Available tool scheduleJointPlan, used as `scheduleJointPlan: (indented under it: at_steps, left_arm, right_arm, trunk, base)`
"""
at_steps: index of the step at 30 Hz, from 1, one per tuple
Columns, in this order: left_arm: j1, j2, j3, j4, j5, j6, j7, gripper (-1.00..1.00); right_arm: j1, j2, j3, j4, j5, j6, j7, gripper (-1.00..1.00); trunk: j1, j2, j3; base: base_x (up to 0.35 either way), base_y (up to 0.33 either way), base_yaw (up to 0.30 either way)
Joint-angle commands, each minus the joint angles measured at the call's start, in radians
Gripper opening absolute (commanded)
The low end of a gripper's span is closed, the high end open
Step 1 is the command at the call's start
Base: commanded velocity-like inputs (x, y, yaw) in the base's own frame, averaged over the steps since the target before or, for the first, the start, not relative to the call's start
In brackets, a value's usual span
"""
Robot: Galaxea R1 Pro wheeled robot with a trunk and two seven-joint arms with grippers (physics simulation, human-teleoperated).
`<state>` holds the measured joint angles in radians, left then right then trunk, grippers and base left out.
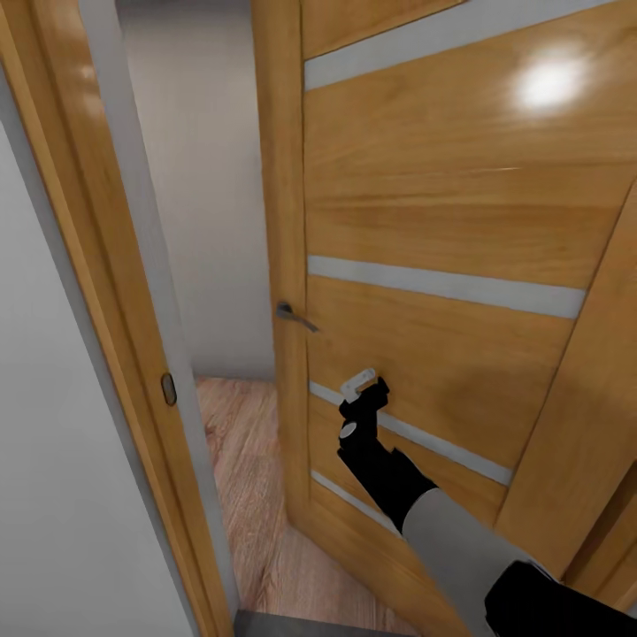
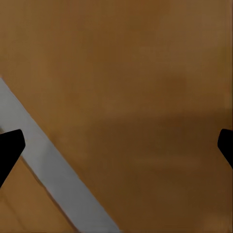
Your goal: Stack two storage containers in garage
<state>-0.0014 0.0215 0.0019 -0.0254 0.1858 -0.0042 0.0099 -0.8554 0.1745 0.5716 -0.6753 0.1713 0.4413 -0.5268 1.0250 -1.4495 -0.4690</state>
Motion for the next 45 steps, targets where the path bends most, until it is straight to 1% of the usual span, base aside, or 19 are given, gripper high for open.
scheduleJointPlan:
  at_steps: [1,5,10,14,18,20,27,28,31,37,40,45]
  left_arm:
    - [0.0,0.0,0.0,-0.001,0.006,0.0,0.002,1.0]
    - [0.0,0.0,0.0,-0.001,0.006,0.0,0.001,1.0]
    - [0.0,0.0,0.0,-0.001,0.006,0.0,0.002,1.0]
    - [0.0,0.0,0.0,-0.001,0.006,0.0,0.001,1.0]
    - [0.0,0.0,0.0,-0.001,0.006,-0.001,0.001,1.0]
    - [0.0,0.0,0.0,-0.001,0.006,-0.001,0.001,1.0]
    - [0.0,0.0,0.0,-0.001,0.006,-0.001,0.001,1.0]
    - [0.0,0.0,0.0,-0.001,0.006,0.0,0.002,1.0]
    - [0.0,0.0,0.0,-0.001,0.006,-0.001,0.001,1.0]
    - [0.0,0.0,0.0,-0.001,0.006,0.0,0.001,1.0]
    - [0.0,0.0,0.0,-0.001,0.006,-0.001,0.001,1.0]
    - [0.0,0.0,0.0,-0.001,0.006,-0.001,0.001,1.0]
  right_arm:
    - [-0.006,0.0,0.002,0.003,0.006,0.008,-0.002,1.0]
    - [-0.04,0.0,0.002,0.044,0.003,0.007,-0.002,1.0]
    - [-0.055,0.0,0.002,0.065,0.001,0.007,-0.002,1.0]
    - [-0.097,0.0,0.002,0.114,-0.003,0.008,-0.003,1.0]
    - [-0.132,0.0,0.002,0.148,-0.044,0.009,-0.004,1.0]
    - [-0.149,0.0,0.002,0.168,-0.055,0.009,-0.004,1.0]
    - [-0.173,0.0,0.002,0.202,-0.063,0.008,-0.005,1.0]
    - [-0.19,0.0,0.002,0.224,-0.064,0.008,-0.005,1.0]
    - [-0.214,0.0,0.002,0.257,-0.071,0.003,-0.005,1.0]
    - [-0.274,0.0,0.003,0.35,-0.141,-0.019,-0.006,1.0]
    - [-0.284,0.0,0.003,0.363,-0.149,-0.021,-0.006,1.0]
    - [-0.286,0.0,0.003,0.364,-0.15,-0.037,-0.007,1.0]
  trunk:
    - [0.0,-0.001,-0.001]
    - [0.0,-0.001,-0.001]
    - [0.0,-0.001,-0.001]
    - [0.0,-0.001,-0.001]
    - [0.0,-0.001,-0.001]
    - [0.0,-0.001,-0.001]
    - [0.0,-0.001,-0.001]
    - [0.0,-0.001,-0.001]
    - [0.0,-0.001,-0.001]
    - [0.0,-0.001,-0.001]
    - [0.0,-0.001,-0.001]
    - [0.0,-0.001,-0.001]
  base:
    - [0.0,0.0,0.0]
    - [0.0,0.0,0.0]
    - [0.0,0.0,0.0]
    - [0.0,0.0,0.0]
    - [0.0,0.0,0.0]
    - [0.0,0.0,0.0]
    - [0.0,0.0,0.0]
    - [0.0,0.0,0.0]
    - [0.0,0.0,0.0]
    - [0.0,0.0,0.0]
    - [0.0,0.0,0.0]
    - [0.0,0.0,0.0]
